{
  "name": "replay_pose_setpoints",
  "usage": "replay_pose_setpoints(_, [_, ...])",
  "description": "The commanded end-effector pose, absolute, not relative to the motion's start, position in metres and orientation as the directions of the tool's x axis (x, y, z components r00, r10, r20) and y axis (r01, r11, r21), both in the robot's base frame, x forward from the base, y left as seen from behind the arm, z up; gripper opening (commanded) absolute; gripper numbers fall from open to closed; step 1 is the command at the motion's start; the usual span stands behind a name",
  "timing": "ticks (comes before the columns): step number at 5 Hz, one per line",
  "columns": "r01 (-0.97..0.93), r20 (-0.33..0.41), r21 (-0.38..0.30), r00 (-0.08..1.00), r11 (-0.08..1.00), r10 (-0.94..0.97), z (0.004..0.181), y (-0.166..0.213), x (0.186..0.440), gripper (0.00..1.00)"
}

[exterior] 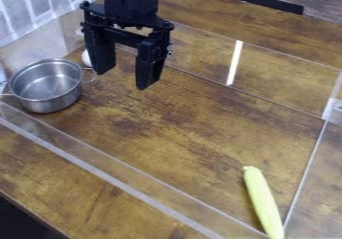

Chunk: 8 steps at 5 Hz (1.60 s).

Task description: Move the green spoon to the left

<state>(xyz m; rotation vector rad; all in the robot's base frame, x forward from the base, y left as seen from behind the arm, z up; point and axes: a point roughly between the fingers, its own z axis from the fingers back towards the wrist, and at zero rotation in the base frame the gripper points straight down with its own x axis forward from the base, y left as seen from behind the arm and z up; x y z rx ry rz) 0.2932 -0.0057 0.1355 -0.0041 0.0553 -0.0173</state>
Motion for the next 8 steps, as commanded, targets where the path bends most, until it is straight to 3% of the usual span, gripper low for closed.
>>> replay_pose_setpoints(1, [0.045,-0.096,-0.004,0.994,0.999,-0.045,0.127,-0.012,0.290,1.00])
replay_pose_setpoints(2, [-0.001,-0.132,-0.005,0.991,1.000,0.001,0.121,-0.022,0.291,1.00])
replay_pose_setpoints(5, [-0.376,-0.106,0.000,0.922,0.927,0.374,0.111,-0.156,0.309,1.00])
replay_pose_setpoints(7, [-0.545,-0.108,0.031,0.831,0.838,0.545,0.081,-0.155,0.324,1.00])
replay_pose_setpoints(8, [-0.544,-0.108,0.060,0.830,0.837,0.547,0.068,-0.152,0.320,1.00])
